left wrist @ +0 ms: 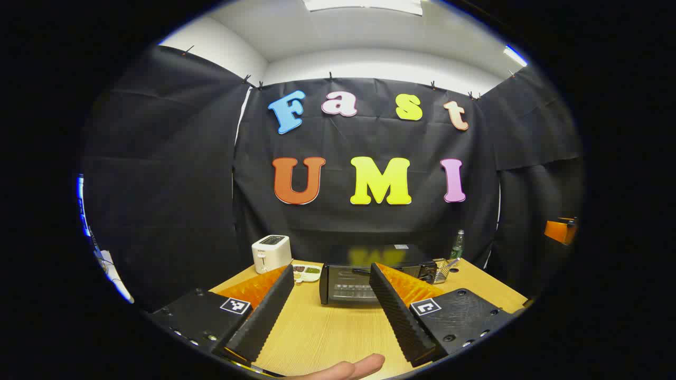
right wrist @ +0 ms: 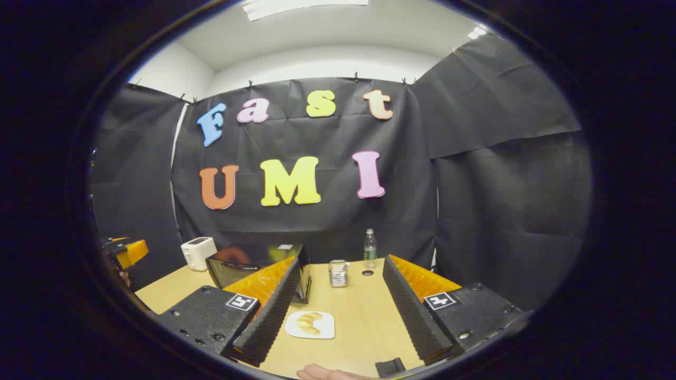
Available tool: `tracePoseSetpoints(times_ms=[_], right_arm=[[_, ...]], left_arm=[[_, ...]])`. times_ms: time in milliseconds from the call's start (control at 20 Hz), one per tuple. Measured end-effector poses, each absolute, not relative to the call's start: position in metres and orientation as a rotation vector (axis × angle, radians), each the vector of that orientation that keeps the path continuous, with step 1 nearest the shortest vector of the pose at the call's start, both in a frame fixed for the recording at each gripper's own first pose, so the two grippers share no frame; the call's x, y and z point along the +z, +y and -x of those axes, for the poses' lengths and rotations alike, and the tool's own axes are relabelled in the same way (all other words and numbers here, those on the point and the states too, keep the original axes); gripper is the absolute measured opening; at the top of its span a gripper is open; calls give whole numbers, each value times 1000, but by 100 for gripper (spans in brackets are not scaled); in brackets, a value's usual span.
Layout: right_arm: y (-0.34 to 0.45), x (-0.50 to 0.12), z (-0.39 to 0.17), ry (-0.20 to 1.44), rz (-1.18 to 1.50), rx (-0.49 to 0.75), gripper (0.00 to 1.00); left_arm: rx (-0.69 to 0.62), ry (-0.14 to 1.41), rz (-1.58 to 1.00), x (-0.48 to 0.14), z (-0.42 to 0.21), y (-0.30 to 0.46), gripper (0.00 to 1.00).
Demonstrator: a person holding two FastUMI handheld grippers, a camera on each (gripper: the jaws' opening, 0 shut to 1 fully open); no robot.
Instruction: Open the electric oven with the left hand, put the food in, and close the electric oven.
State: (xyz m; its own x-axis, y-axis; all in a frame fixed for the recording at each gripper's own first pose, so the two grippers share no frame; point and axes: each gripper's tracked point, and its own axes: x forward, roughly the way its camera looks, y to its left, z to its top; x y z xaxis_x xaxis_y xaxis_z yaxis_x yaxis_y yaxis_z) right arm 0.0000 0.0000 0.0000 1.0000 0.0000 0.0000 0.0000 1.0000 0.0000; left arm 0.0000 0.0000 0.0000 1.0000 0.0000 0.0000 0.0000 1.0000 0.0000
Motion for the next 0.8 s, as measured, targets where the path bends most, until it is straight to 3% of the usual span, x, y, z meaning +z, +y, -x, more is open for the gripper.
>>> tracePoseSetpoints(times_ms=[200, 800], right_arm=[[-9, -7, 0, 8, -35, 4, 96], [-7, 7, 11, -26, -9, 20, 96]], left_arm=[[-69, 24, 6, -6, 0, -19, 94], [-98, 67, 32, -3, -11, -28, 94]])
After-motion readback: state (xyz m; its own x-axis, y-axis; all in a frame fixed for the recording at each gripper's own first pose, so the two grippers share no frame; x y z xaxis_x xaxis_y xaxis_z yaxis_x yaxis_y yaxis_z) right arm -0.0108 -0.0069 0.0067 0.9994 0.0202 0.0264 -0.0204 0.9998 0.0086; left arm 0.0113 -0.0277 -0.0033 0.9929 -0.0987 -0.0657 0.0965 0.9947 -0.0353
